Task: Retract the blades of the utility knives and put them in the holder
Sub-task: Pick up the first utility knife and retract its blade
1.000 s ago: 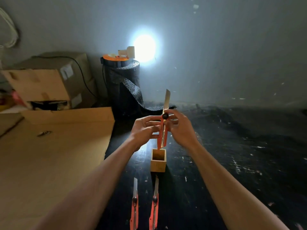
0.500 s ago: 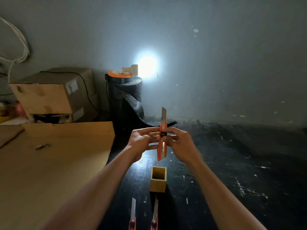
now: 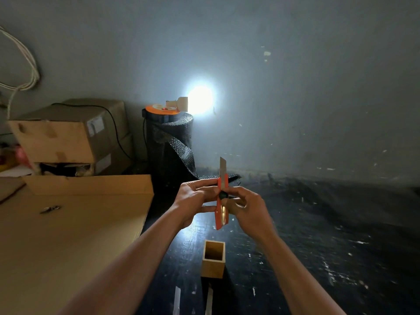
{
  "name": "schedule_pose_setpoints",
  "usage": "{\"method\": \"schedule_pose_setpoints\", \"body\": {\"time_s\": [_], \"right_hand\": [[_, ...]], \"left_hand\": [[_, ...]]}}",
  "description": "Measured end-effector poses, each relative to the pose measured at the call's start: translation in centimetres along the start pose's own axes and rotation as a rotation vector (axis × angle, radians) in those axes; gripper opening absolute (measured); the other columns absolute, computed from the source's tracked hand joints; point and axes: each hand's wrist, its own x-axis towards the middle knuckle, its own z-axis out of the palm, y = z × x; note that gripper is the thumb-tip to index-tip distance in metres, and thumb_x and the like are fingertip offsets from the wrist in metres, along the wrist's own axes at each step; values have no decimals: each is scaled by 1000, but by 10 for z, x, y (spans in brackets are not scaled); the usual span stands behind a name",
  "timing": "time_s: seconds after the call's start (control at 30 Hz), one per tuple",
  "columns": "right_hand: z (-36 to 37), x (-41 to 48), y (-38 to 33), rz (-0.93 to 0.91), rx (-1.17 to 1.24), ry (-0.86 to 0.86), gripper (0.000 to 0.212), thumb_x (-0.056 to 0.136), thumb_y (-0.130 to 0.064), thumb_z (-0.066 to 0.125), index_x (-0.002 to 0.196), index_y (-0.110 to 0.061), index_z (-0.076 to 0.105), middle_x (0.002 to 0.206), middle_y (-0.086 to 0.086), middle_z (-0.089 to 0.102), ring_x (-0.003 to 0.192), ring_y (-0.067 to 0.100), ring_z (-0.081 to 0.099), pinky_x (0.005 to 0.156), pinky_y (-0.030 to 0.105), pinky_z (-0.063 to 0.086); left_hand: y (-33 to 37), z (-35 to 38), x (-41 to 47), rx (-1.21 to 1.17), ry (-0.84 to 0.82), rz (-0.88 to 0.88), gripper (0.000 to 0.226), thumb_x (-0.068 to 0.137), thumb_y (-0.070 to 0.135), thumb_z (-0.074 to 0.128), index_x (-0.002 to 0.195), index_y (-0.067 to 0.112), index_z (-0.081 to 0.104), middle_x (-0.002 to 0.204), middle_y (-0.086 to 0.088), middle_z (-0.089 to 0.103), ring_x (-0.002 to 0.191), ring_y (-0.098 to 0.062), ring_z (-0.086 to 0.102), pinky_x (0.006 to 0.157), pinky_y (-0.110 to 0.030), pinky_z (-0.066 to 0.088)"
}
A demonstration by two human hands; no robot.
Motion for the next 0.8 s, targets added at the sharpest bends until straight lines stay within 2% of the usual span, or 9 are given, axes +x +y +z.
{"method": "schedule_pose_setpoints", "body": {"time_s": [0.2, 0.33, 0.4, 0.53, 0.63, 0.7, 0.8], "right_hand": [[3, -6, 4, 16, -79, -41, 23, 92, -23, 69, 114, -29, 69, 111, -12, 71, 94, 3, 66, 83, 17, 51], [6, -17, 8, 15, -90, -54, 23, 89, -25, 72, 112, -30, 70, 100, -27, 67, 84, -17, 64, 66, 2, 47], [8, -23, 10, 20, -73, -61, 24, 88, -26, 73, 110, -32, 70, 94, -32, 67, 88, -22, 61, 67, 0, 45], [12, -32, 11, 33, -75, -45, 24, 87, -28, 72, 104, -44, 64, 93, -37, 65, 88, -22, 60, 74, 4, 42], [14, -35, 7, 1, -114, -23, 30, 90, -26, 69, 106, -49, 57, 99, -39, 59, 85, -20, 58, 73, 4, 43], [15, -35, 6, -10, -132, -16, 28, 92, -26, 68, 107, -46, 56, 104, -32, 60, 88, -13, 59, 73, 4, 44], [16, -32, 5, 26, -107, 10, 20, 87, -33, 71, 100, -35, 56, 97, -28, 62, 86, -8, 61, 67, 7, 45]], "left_hand": [[-1, 1, 0, 67, 34, 57, 17, 90, 0, 72, 102, 10, 80, 87, -5, 83, 77, -22, 81, 58, -30, 62], [-2, 1, 1, 96, 46, 90, 21, 90, -3, 70, 104, 9, 79, 89, -9, 83, 77, -23, 81, 59, -31, 63], [-1, 0, 1, 100, 59, 104, 23, 90, -4, 69, 107, 7, 79, 91, -11, 82, 76, -23, 81, 59, -31, 63], [-4, -1, 1, 127, 69, 127, 25, 91, -3, 69, 114, 4, 77, 96, -11, 82, 79, -24, 81, 60, -32, 64], [-4, 0, 2, 138, 67, 138, 27, 91, -2, 69, 117, 4, 75, 100, -11, 81, 82, -25, 81, 63, -34, 65], [-3, 1, 2, 141, 62, 148, 27, 92, -2, 69, 118, 4, 75, 98, -7, 81, 81, -23, 81, 63, -33, 65], [-3, 3, 0, 140, 46, 148, 27, 92, -3, 68, 117, 6, 75, 93, -1, 82, 80, -21, 81, 60, -30, 63]]}}
